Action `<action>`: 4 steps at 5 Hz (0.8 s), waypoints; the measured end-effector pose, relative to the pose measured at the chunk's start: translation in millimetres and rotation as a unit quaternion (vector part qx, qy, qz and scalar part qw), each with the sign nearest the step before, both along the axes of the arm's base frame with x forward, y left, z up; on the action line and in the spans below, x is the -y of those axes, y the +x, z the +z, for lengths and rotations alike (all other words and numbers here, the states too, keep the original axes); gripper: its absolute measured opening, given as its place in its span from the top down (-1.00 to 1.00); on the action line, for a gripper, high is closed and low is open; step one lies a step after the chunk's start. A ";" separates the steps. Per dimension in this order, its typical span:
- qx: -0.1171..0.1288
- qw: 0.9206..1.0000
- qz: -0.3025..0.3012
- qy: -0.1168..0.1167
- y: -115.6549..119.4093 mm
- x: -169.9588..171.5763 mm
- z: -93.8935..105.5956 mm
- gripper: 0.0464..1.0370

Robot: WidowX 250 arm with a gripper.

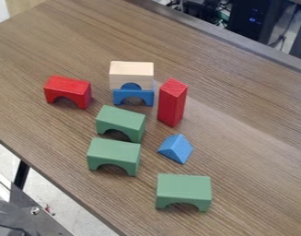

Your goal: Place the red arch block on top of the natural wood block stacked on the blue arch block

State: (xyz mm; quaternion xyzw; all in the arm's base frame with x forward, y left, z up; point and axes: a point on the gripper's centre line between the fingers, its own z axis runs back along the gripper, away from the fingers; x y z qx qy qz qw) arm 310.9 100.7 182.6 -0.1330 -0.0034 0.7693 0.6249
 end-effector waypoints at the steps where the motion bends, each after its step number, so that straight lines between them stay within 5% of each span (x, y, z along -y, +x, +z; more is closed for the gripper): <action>1: -0.015 1.000 0.000 -0.007 -1.3 1.2 -9.5 -0.93; 4: -0.042 0.998 0.037 -0.014 -19.7 -17.1 -31.7 -0.93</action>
